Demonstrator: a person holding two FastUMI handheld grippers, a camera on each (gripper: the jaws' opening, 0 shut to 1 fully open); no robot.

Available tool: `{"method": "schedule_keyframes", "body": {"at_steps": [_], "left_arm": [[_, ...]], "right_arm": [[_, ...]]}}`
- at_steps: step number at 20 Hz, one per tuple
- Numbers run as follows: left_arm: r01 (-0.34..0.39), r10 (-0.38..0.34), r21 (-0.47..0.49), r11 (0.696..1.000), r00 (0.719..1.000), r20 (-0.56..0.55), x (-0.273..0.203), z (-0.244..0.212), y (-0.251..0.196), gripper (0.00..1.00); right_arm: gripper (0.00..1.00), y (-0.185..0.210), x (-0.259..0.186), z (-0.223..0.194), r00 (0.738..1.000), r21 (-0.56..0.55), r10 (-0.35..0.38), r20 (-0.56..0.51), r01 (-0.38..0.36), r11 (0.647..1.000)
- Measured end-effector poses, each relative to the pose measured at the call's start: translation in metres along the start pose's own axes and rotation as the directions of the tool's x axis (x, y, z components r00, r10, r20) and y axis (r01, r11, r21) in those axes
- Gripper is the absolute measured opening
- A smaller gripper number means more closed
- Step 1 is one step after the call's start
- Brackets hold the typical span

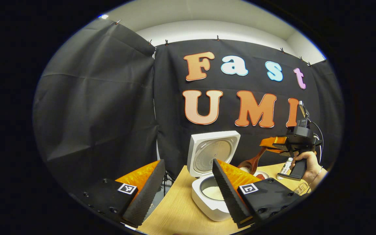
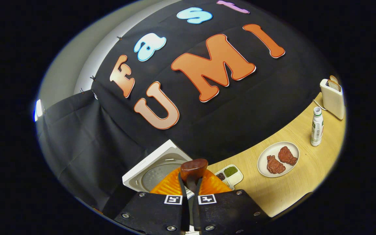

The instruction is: Close the left gripper, press the button to open the rice cooker; take a wooden spoon from the chopstick holder with the right hand, scoop a spoonful of rice and pour it into the rice cooker, then put the wooden spoon back into the chopstick holder.

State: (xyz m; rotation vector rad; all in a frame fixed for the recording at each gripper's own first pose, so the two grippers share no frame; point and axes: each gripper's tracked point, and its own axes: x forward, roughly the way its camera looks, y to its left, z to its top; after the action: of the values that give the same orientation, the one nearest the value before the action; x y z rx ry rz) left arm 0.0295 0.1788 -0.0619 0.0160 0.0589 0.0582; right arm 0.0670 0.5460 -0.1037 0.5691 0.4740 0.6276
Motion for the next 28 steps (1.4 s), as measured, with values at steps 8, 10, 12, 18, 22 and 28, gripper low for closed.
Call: {"method": "schedule_keyframes", "body": {"at_steps": [8, 10, 12, 18, 22, 28], "left_arm": [[-0.002, 0.002, 0.0, 1.0, 1.0, -0.003, -0.003, -0.003, 0.004, 0.98], [-0.003, 0.003, -0.002, 1.0, 1.0, -0.003, -0.004, -0.003, 0.006, 0.98], [-0.004, 0.004, -0.007, 1.0, 1.0, -0.003, -0.005, -0.003, 0.008, 0.98], [-0.012, 0.012, -0.01, 1.0, 1.0, -0.005, -0.009, -0.007, 0.013, 0.99], [-0.025, 0.024, -0.014, 1.0, 0.999, -0.023, -0.01, -0.015, 0.019, 0.99], [-0.038, 0.037, -0.023, 0.999, 0.999, -0.031, -0.013, -0.019, 0.023, 0.99]], "right_arm": [[0.03, 0.02, -0.003, -0.004, 0.999, -0.161, 0.038, 0.004, -0.037, 0.986], [0.03, 0.026, -0.005, -0.004, 0.999, -0.208, 0.049, 0.012, -0.046, 0.977], [0.03, 0.033, -0.006, -0.004, 0.998, -0.262, 0.064, 0.017, -0.058, 0.963], [0.03, 0.05, -0.013, -0.013, 0.994, -0.377, 0.109, 0.004, -0.099, 0.921], [0.03, 0.057, -0.018, -0.025, 0.992, -0.452, 0.129, -0.01, -0.119, 0.884], [0.03, 0.072, -0.023, -0.045, 0.981, -0.562, 0.183, -0.062, -0.186, 0.806]]}}
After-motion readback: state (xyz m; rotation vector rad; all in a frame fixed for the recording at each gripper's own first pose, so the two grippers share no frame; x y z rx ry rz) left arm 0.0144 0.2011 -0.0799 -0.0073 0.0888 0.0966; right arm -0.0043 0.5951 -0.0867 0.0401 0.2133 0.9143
